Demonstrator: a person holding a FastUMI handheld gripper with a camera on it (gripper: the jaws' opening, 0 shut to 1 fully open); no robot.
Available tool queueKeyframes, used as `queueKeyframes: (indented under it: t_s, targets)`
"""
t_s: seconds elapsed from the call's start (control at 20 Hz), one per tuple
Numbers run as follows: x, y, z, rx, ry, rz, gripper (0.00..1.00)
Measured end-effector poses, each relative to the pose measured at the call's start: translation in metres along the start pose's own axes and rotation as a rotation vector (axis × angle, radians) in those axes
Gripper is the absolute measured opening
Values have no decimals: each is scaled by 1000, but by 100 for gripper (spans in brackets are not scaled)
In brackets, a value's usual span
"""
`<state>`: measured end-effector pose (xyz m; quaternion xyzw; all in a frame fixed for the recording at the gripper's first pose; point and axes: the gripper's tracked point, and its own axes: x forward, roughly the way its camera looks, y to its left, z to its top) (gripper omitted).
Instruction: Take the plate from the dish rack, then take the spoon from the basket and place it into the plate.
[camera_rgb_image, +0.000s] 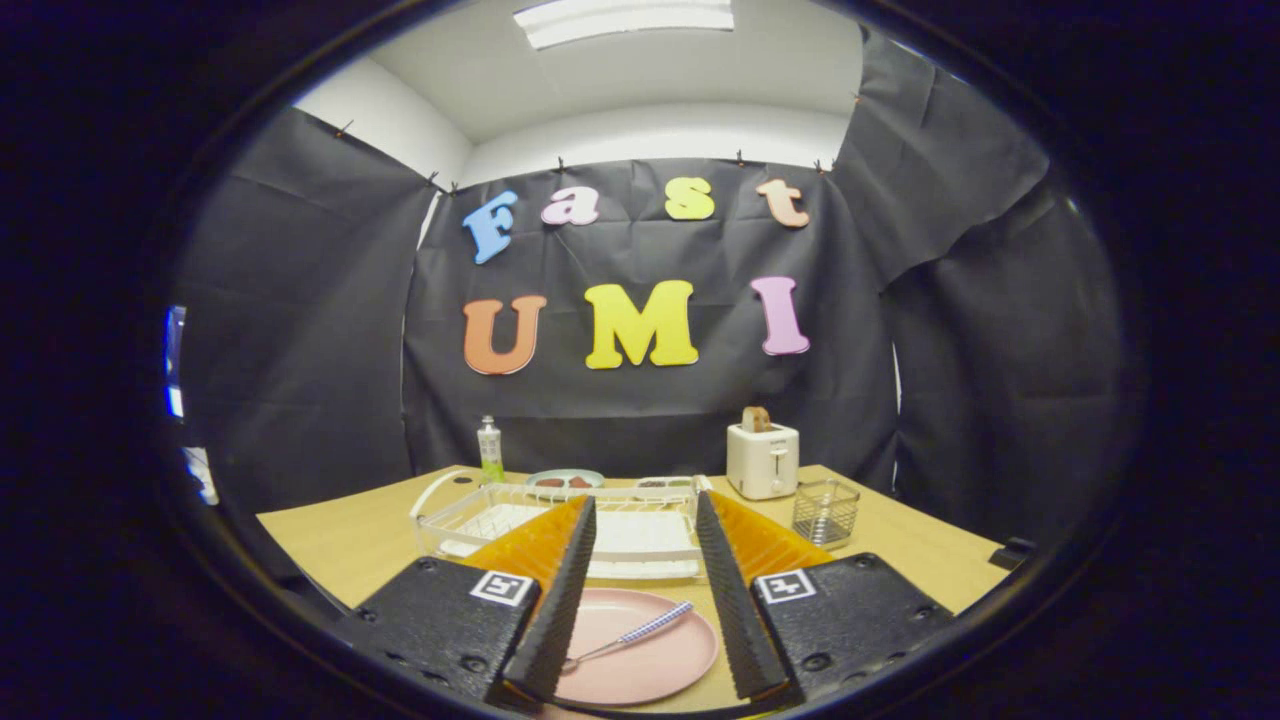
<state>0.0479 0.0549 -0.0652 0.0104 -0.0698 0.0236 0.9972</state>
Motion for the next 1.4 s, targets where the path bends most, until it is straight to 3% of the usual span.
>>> queueKeyframes:
  t_s: [0.3, 0.6, 1.15, 1.4]
  targets:
    - [-28, -16, 22, -7, 65, -2, 99]
    - [-49, -37, 29, 29, 145, -28, 100]
    - [-83, -72, 62, 21, 106, -84, 100]
    - [-83, -67, 60, 34, 131, -65, 100]
